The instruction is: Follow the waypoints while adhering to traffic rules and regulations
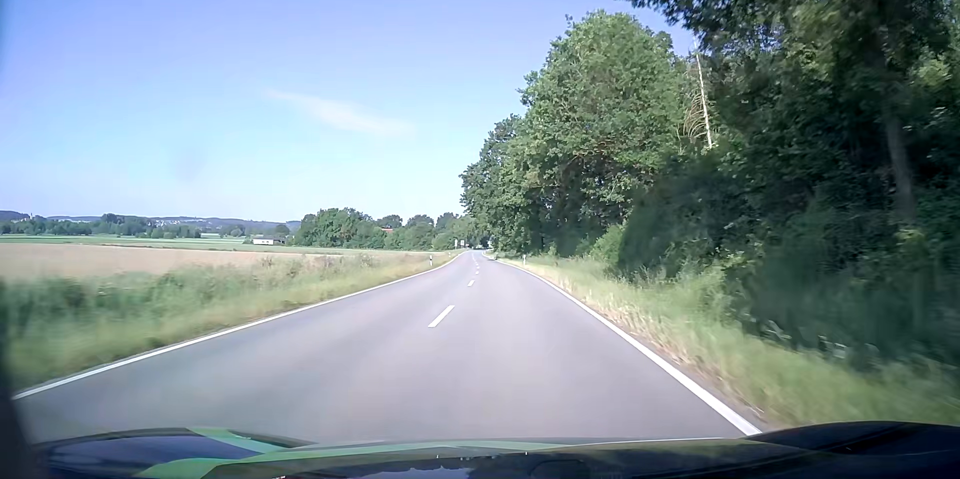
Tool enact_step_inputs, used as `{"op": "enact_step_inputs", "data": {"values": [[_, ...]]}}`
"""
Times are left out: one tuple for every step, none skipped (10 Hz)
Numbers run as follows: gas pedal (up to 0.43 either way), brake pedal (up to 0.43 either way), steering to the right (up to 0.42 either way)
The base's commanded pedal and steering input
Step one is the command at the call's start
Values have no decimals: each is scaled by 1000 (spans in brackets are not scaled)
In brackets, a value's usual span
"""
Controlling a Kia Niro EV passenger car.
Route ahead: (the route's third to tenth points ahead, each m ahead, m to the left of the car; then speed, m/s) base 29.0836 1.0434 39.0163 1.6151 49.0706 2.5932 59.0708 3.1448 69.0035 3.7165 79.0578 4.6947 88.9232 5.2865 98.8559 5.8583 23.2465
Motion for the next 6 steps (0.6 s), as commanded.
{"op": "enact_step_inputs", "data": {"values": [[248, 0, -9], [248, 0, -9], [248, 0, -9], [248, 0, -9], [248, 0, -9], [248, 0, -9]]}}
